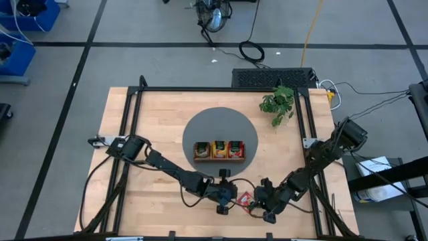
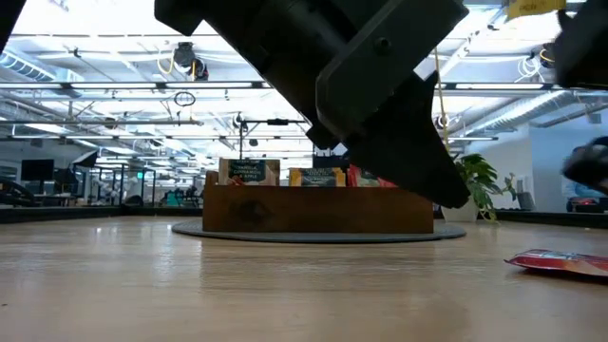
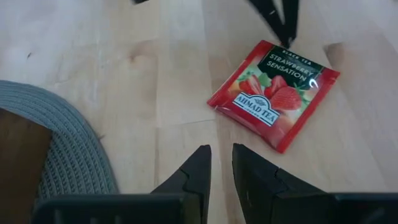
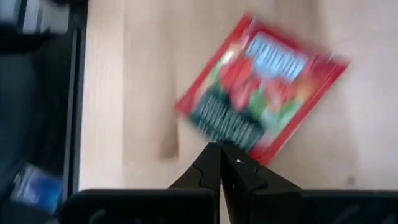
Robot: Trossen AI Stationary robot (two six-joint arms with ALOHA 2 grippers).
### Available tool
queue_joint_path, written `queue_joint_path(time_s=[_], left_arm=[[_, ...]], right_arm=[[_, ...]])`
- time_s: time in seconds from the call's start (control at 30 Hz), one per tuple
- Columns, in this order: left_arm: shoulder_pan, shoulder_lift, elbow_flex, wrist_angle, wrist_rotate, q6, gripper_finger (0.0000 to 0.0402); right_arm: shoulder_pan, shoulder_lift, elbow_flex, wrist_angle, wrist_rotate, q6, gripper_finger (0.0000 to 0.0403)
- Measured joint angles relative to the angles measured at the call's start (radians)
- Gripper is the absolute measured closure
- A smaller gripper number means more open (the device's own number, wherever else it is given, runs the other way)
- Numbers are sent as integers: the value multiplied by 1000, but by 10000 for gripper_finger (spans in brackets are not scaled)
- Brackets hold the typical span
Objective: Pick & Place Tea
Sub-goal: Put the red tea bag into the right section of the wooden organizer
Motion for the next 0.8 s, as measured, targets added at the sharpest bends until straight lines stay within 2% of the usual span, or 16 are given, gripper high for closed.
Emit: queue_joint_path(time_s=[0.2, 0.4, 0.6, 0.8], left_arm=[[-3, 0, 0, 0, 1, 0, 330], [-6, 0, 1, 0, 10, -6, 330], [-15, 0, 1, 9, 15, 8, 330], [-19, 28, 3, 94, 144, 52, 330]], right_arm=[[-39, -1, -19, -6, 27, -14, 403], [-60, -6, -37, -121, 19, 35, 403], [-124, -5, -38, -153, -53, -117, 403], [-210, -4, -40, -167, -92, -217, 403]])
